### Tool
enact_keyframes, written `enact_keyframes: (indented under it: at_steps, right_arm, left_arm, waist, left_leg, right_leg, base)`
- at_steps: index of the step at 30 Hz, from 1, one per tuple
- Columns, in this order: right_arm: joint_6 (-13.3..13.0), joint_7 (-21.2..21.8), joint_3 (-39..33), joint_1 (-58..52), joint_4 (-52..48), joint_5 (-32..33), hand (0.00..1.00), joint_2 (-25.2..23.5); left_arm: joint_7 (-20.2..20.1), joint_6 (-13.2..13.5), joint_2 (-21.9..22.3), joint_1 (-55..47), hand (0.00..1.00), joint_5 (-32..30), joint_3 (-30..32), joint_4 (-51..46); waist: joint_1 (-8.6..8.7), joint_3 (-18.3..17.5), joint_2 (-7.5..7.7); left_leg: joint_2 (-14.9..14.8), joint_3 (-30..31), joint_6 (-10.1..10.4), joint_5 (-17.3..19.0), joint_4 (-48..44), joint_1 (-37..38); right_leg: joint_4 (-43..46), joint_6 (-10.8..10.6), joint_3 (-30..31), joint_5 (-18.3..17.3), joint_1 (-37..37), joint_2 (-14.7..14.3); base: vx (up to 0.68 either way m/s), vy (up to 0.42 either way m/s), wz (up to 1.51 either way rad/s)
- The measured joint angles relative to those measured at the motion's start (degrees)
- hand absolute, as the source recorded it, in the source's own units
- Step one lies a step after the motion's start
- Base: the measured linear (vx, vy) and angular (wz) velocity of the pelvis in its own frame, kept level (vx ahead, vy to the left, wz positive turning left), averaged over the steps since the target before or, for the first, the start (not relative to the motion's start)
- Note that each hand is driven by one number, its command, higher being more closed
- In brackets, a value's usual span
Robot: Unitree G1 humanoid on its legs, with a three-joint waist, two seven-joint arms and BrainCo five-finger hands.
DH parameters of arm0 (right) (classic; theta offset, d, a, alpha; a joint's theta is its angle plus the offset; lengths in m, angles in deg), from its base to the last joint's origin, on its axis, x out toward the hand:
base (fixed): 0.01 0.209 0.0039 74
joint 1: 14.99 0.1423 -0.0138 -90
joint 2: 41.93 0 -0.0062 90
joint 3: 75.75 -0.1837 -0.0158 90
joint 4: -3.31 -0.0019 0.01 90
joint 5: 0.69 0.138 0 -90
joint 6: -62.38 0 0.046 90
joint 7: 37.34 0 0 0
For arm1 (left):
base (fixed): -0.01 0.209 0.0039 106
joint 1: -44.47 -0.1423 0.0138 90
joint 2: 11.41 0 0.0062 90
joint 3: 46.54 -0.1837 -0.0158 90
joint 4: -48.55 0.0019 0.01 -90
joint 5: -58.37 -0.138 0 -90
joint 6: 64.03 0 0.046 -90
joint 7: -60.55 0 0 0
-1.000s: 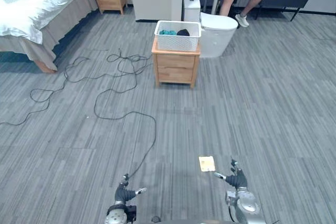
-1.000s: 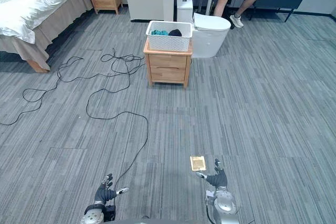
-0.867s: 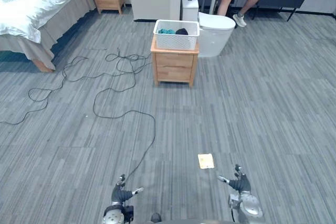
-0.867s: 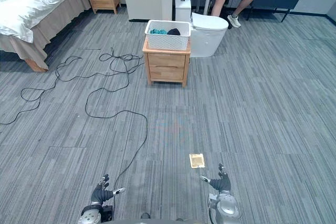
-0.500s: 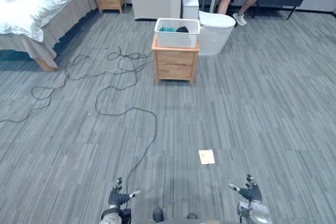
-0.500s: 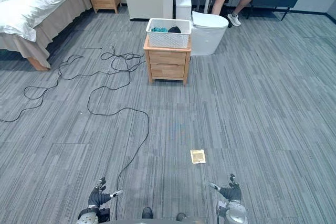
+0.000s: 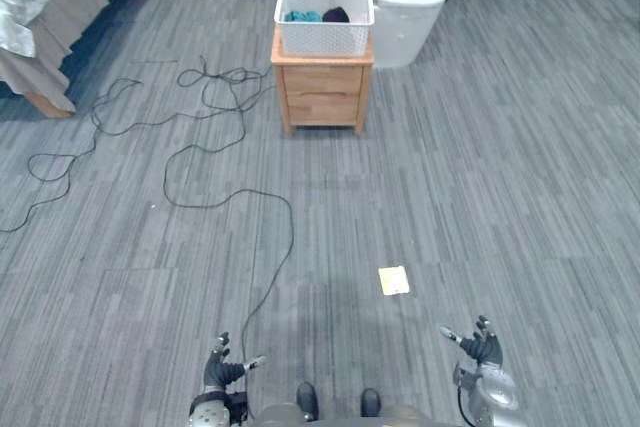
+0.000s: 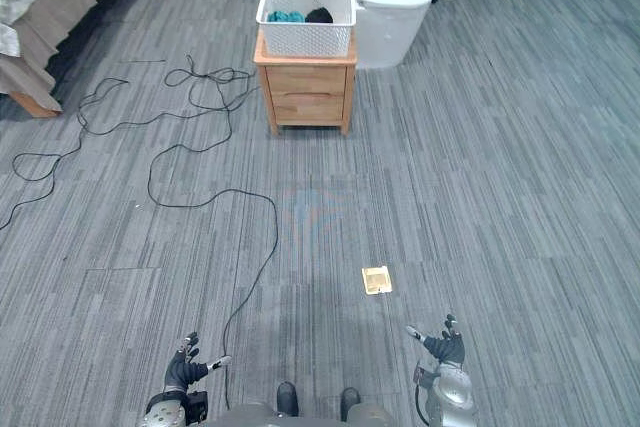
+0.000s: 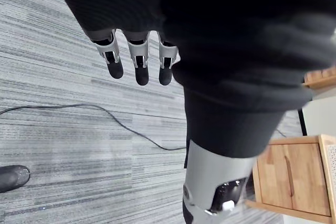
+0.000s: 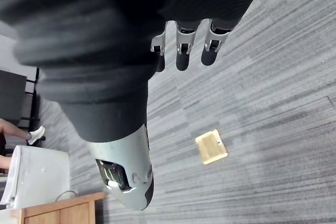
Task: Pick up the laundry basket with both hands and put the clothes into the washing machine.
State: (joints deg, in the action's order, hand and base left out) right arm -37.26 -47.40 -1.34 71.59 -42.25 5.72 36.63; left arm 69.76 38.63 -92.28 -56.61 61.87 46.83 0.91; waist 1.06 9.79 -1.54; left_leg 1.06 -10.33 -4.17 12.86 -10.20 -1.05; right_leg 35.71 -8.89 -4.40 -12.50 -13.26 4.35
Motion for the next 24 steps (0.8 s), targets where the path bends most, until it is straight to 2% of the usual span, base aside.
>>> enact_keyframes:
  at_steps: [2,4,5,7,8,9,10,11,12,13,14,15,16,17,18,19,21,22,23,24]
  right_arm:
    - [0.18,0.01,1.16,-0.31,0.06,0.0,0.0,0.12]
    - [0.15,0.0,2.69,-0.04,0.05,0.0,0.0,0.61]
    - [0.14,-0.01,3.74,0.51,0.05,0.0,0.0,0.76]
    - [0.11,0.0,4.82,1.07,0.05,-0.01,0.0,0.9]
    - [0.11,0.02,5.2,1.06,0.01,-0.05,0.0,0.87]
    - [0.11,0.01,5.49,0.68,-0.09,-0.1,0.0,0.83]
    - [0.11,0.0,5.81,0.18,-0.27,-0.15,0.0,0.82]
    - [0.13,0.05,6.08,-0.78,-0.45,-0.26,0.0,0.95]
    - [0.17,0.1,6.08,-1.02,-0.49,-0.29,0.0,0.98]
    - [0.18,0.16,6.11,-0.98,-0.83,-0.36,0.0,0.95]
    - [0.23,0.26,6.57,-1.07,-1.7,-0.52,0.0,0.9]
    - [0.35,0.25,6.97,-1.33,-2.51,-0.58,0.0,0.82]
    - [0.48,0.25,8.05,-1.57,-4.3,-0.63,0.0,0.41]
    - [0.41,0.16,8.74,-1.58,-5.73,-0.53,0.0,-0.08]
    - [0.41,0.13,8.7,-1.55,-6.32,-0.52,0.0,-0.51]
    - [0.16,0.09,8.74,-1.55,-7.83,-0.34,0.0,-1.03]
    - [-0.33,0.13,8.77,-1.21,-8.91,-0.3,0.0,-1.2]
    - [-0.29,0.15,8.83,-0.43,-8.7,-0.29,0.0,-1.12]
    - [-0.27,0.15,8.67,0.5,-7.6,-0.3,0.0,-0.87]
    - [-0.23,0.14,8.65,1.24,-6.37,-0.33,0.0,-0.72]
  left_arm:
    - [0.64,-0.14,-1.02,0.68,0.0,0.6,-0.2,0.14]
    - [0.9,-0.23,-1.39,1.16,0.0,0.77,-0.48,0.53]
    - [0.91,-0.25,-1.38,1.86,0.0,0.94,-0.48,0.54]
    - [0.94,-0.25,-1.33,2.66,0.0,1.06,-0.49,0.55]
    - [0.94,-0.25,-1.18,3.23,0.0,1.06,-0.53,0.56]
    - [0.91,-0.25,-1.23,3.15,0.0,1.04,-0.64,0.81]
    - [0.91,-0.25,-1.21,3.04,0.0,1.04,-0.69,1.12]
    - [0.88,-0.28,-0.81,2.94,0.0,1.01,-0.67,1.69]
    - [0.83,-0.26,-0.12,2.92,0.0,0.89,-0.7,1.69]
    - [0.77,-0.29,0.28,2.91,0.0,0.86,-0.68,1.7]
    - [0.74,-0.31,1.23,2.6,0.0,0.85,-0.45,1.55]
    - [0.72,-0.32,1.66,2.14,0.0,0.84,-0.34,1.38]
    - [0.61,-0.33,2.23,0.84,0.0,0.86,0.1,0.58]
    - [0.48,-0.6,2.47,0.76,0.0,0.9,0.12,0.55]
    - [0.29,-0.71,2.64,0.95,0.0,0.91,0.12,0.32]
    - [-0.1,-0.69,2.97,0.96,0.0,0.93,0.13,-0.7]
    - [-0.39,-0.41,3.79,0.99,0.0,0.92,0.12,-1.34]
    - [-0.46,-0.32,3.99,0.88,0.0,1.01,0.1,-1.33]
    - [-0.42,0.03,3.86,1.33,0.0,1.01,0.27,-1.69]
    - [-0.39,0.04,3.87,1.37,0.0,1.0,0.74,-1.71]
  waist:
    - [0.0,1.23,0.43]
    - [0.65,1.87,0.27]
    - [1.47,2.65,-0.1]
    - [1.6,3.66,-0.36]
    - [1.64,3.86,0.2]
    - [1.74,3.97,1.1]
    - [1.94,3.92,1.28]
    - [3.12,3.51,1.98]
    - [3.45,3.52,1.47]
    - [3.33,3.81,0.95]
    - [3.19,4.6,-0.49]
    - [2.97,4.76,-1.01]
    - [2.5,4.76,-1.34]
    - [1.66,4.9,-1.16]
    - [1.03,5.03,-0.72]
    - [0.32,5.03,0.26]
    - [-0.51,5.0,0.72]
    - [-0.91,5.16,0.99]
    - [-2.06,5.35,1.14]
    - [-2.37,5.43,1.35]
  left_leg:
    - [0.27,0.54,-0.52,1.06,0.19,3.25]
    - [-0.08,1.64,-0.55,1.17,0.91,5.12]
    - [-0.91,2.29,-0.36,1.26,1.85,6.7]
    - [-2.29,2.56,0.67,1.77,2.99,9.07]
    - [-2.43,2.8,2.36,2.55,3.89,10.89]
    - [-2.37,3.18,4.61,3.86,4.21,13.13]
    - [-2.29,3.51,5.77,4.53,4.14,14.16]
    - [-2.92,4.79,7.5,5.55,2.54,15.5]
    - [-4.19,5.16,8.92,5.93,-3.89,13.78]
    - [-5.44,4.86,9.56,5.69,-9.83,11.92]
    - [-8.99,4.49,13.74,1.52,-26.86,5.7]
    - [-11.0,4.67,14.19,-2.75,-34.98,2.66]
    - [-14.47,4.49,14.19,-3.27,-48.63,-2.44]
    - [-16.69,3.71,13.75,-2.78,-56.69,-6.62]
    - [-17.09,3.16,12.63,-2.11,-58.46,-8.38]
    - [-16.96,1.45,11.06,-1.15,-58.46,-12.18]
    - [-16.63,-1.25,9.26,-0.02,-52.87,-18.06]
    - [-15.05,-1.59,9.04,0.1,-44.82,-21.15]
    - [-12.64,-0.85,9.3,-0.08,-32.35,-22.39]
    - [-11.43,-0.44,9.47,-0.67,-25.03,-22.47]
  right_leg:
    - [5.23,2.44,-3.16,-3.07,-3.43,1.35]
    - [3.27,3.39,-5.64,-3.64,-6.18,1.52]
    - [-1.07,4.01,-6.85,-3.19,-8.05,0.79]
    - [-10.9,4.92,-7.21,0.89,-10.65,-0.75]
    - [-17.72,5.47,-7.75,5.31,-11.86,-1.19]
    - [-20.29,6.76,-7.31,8.18,-12.47,-1.05]
    - [-19.83,7.61,-6.7,8.96,-13.11,-0.93]
    - [-14.48,10.31,-6.52,12.69,-13.88,0.0]
    - [-9.17,11.01,-7.56,9.34,-14.56,-0.59]
    - [-8.46,11.6,-7.73,7.57,-13.6,-0.94]
    - [-9.06,13.05,-8.21,5.2,-9.9,-3.31]
    - [-9.56,13.94,-8.27,4.22,-7.83,-4.58]
    - [-10.31,15.41,-7.99,2.35,-3.46,-6.78]
    - [-11.85,16.74,-7.45,1.24,1.23,-8.11]
    - [-12.95,17.07,-6.72,1.0,3.55,-8.32]
    - [-16.37,17.14,-5.05,0.61,8.07,-8.34]
    - [-22.41,16.63,-3.09,0.37,14.02,-8.33]
    - [-25.42,16.52,-1.87,0.3,17.07,-8.21]
    - [-27.69,16.14,-0.43,0.21,19.63,-7.56]
    - [-28.65,15.85,0.28,0.07,20.84,-7.12]
  base:
    - [0.25,0.062,0.12]
    - [0.27,0.024,0.28]
    - [0.43,-0.031,0.36]
    - [0.45,-0.062,0.23]
    - [0.49,-0.103,0.22]
    - [0.53,-0.127,0.28]
    - [0.59,-0.182,0.48]
    - [0.59,-0.239,0.49]
    - [0.6,-0.269,0.38]
    - [0.62,-0.273,0.1]
    - [0.65,-0.281,-0.08]
    - [0.67,-0.267,-0.31]
    - [0.67,-0.251,-0.45]
    - [0.66,-0.191,-0.49]
    - [0.75,-0.191,-0.38]
    - [0.71,-0.147,-0.38]
    - [0.56,-0.054,-0.37]
    - [0.53,0.05,-0.48]
    - [0.53,0.076,-0.58]
    - [0.52,0.118,-0.75]
